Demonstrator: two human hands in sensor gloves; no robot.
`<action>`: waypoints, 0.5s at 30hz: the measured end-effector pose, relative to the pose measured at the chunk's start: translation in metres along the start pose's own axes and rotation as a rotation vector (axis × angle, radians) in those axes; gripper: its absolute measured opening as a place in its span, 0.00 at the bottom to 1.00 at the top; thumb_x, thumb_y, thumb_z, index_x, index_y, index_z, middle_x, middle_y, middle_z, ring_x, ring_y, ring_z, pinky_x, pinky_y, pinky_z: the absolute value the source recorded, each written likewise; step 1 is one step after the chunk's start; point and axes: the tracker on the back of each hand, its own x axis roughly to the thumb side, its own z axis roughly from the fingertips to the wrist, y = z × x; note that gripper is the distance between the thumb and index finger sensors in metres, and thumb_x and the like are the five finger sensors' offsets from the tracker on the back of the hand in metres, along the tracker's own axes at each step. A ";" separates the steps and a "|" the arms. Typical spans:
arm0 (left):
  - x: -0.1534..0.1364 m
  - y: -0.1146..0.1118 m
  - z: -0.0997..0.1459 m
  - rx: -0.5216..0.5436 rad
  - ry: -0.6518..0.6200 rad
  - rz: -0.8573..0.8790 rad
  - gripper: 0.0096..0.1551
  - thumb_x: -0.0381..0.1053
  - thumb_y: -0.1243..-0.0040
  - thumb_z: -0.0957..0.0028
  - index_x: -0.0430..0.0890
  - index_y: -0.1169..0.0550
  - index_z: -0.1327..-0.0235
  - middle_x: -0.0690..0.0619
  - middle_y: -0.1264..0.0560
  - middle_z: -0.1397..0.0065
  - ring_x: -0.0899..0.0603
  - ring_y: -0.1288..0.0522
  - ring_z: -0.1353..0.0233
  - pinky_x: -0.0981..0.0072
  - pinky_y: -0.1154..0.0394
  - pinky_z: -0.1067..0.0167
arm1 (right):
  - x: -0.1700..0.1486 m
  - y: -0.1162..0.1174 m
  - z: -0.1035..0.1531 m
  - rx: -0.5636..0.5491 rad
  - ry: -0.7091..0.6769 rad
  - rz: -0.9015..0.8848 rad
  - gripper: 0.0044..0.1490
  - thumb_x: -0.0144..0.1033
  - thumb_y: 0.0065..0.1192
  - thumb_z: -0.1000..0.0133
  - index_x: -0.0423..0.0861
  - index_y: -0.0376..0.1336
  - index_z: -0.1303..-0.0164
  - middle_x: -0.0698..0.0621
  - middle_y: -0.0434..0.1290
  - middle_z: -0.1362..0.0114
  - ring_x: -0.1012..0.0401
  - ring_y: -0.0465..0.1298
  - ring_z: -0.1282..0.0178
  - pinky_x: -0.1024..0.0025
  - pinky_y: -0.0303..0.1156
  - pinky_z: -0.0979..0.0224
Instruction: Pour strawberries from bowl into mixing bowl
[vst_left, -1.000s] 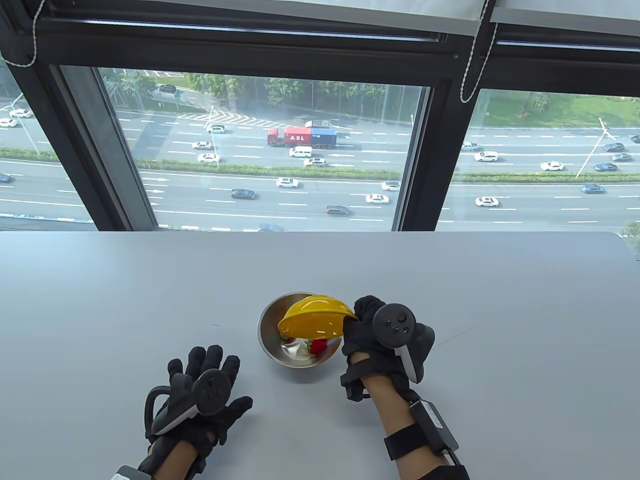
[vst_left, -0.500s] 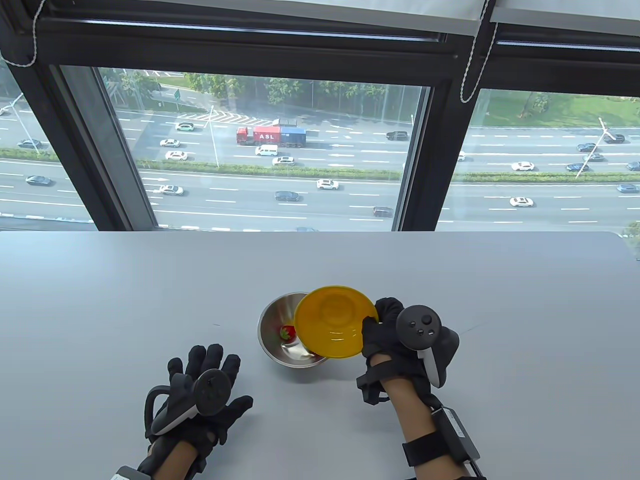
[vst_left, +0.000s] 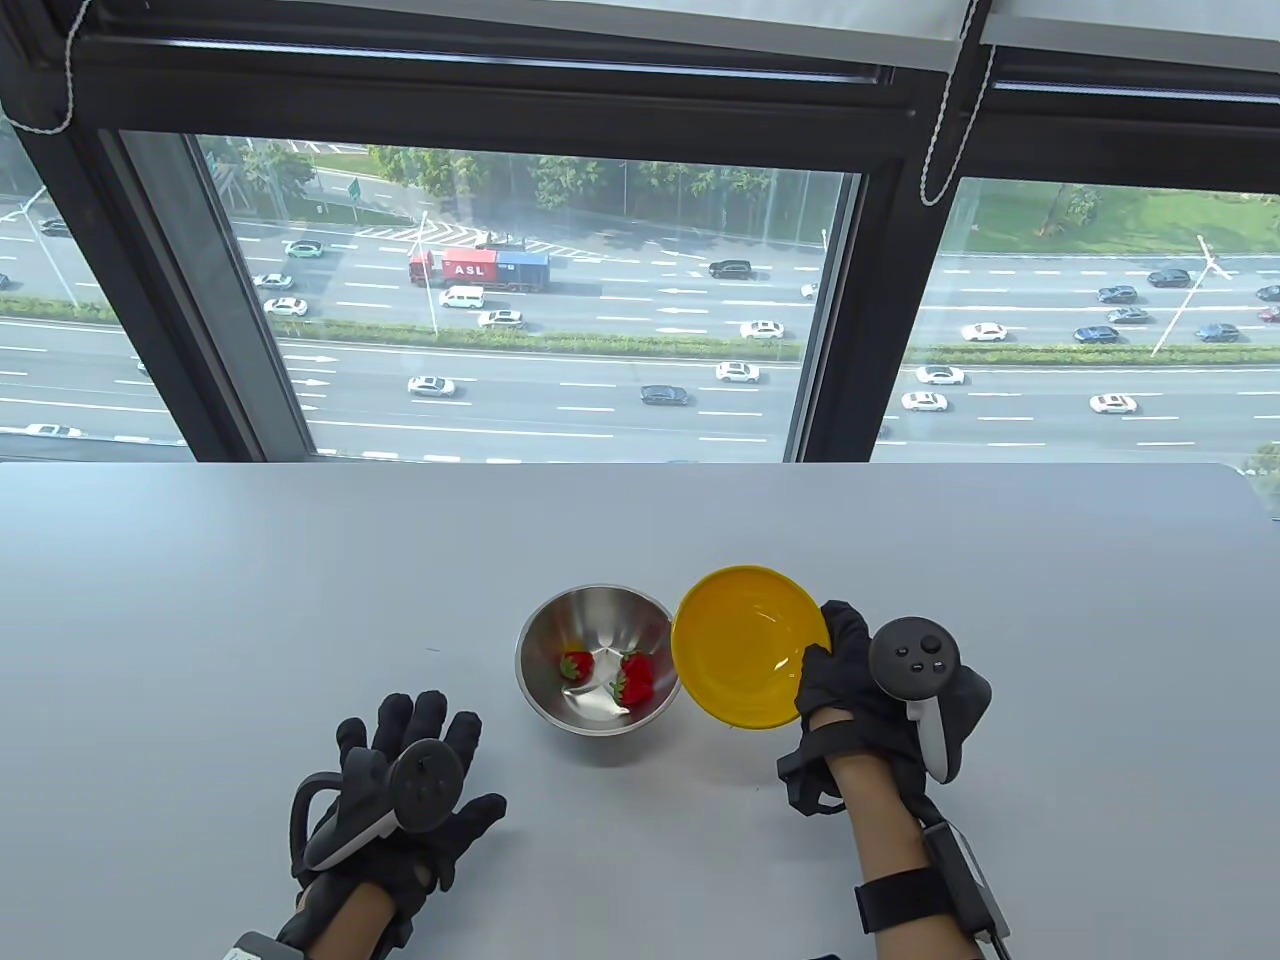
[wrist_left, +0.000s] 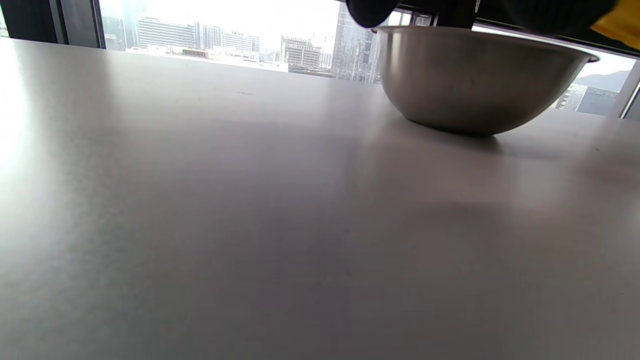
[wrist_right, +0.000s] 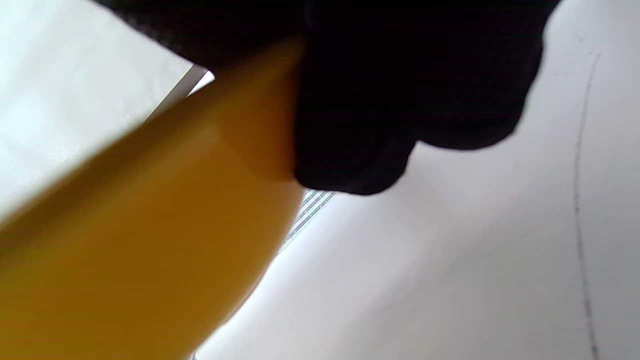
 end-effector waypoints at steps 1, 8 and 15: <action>0.000 0.000 0.000 -0.001 0.000 0.000 0.53 0.76 0.51 0.57 0.55 0.47 0.20 0.46 0.60 0.13 0.30 0.64 0.15 0.24 0.68 0.32 | -0.004 0.001 -0.001 0.005 0.011 0.012 0.35 0.33 0.68 0.50 0.49 0.60 0.31 0.44 0.76 0.40 0.60 0.87 0.65 0.61 0.84 0.59; 0.000 0.000 0.000 -0.007 0.002 0.000 0.53 0.76 0.51 0.57 0.55 0.47 0.20 0.46 0.60 0.13 0.30 0.64 0.15 0.24 0.68 0.32 | -0.022 0.008 -0.008 0.032 0.077 0.079 0.35 0.33 0.67 0.50 0.47 0.60 0.31 0.44 0.76 0.39 0.59 0.87 0.65 0.60 0.84 0.59; 0.001 0.000 0.000 -0.010 0.002 -0.003 0.53 0.76 0.51 0.57 0.55 0.47 0.20 0.46 0.60 0.13 0.30 0.64 0.15 0.24 0.68 0.32 | -0.040 0.017 -0.013 0.087 0.138 0.135 0.35 0.33 0.67 0.50 0.46 0.59 0.32 0.44 0.76 0.39 0.59 0.87 0.64 0.60 0.84 0.58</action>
